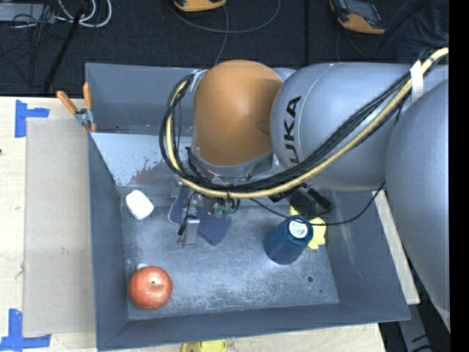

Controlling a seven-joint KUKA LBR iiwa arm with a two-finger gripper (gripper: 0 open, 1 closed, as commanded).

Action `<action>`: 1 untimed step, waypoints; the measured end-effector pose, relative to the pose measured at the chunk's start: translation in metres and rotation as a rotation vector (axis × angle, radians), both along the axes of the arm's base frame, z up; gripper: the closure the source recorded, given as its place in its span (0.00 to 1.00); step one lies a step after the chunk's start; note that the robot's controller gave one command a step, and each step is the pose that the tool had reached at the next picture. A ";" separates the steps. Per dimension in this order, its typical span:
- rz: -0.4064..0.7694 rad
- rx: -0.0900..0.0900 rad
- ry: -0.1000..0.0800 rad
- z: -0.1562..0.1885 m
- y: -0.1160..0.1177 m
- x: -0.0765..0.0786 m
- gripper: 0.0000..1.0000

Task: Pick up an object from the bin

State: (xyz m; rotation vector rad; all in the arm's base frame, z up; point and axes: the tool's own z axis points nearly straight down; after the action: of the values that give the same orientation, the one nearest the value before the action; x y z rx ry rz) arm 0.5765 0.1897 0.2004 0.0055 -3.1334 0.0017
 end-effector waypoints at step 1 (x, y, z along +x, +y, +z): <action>-0.004 0.001 -0.008 0.005 -0.001 0.002 0.00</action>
Offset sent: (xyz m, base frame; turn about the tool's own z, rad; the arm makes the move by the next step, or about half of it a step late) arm -0.0781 0.0068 -0.1004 -0.1469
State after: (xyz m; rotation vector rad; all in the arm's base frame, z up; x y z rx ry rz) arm 0.5781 0.1887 0.2054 -0.0006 -3.1410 -0.0003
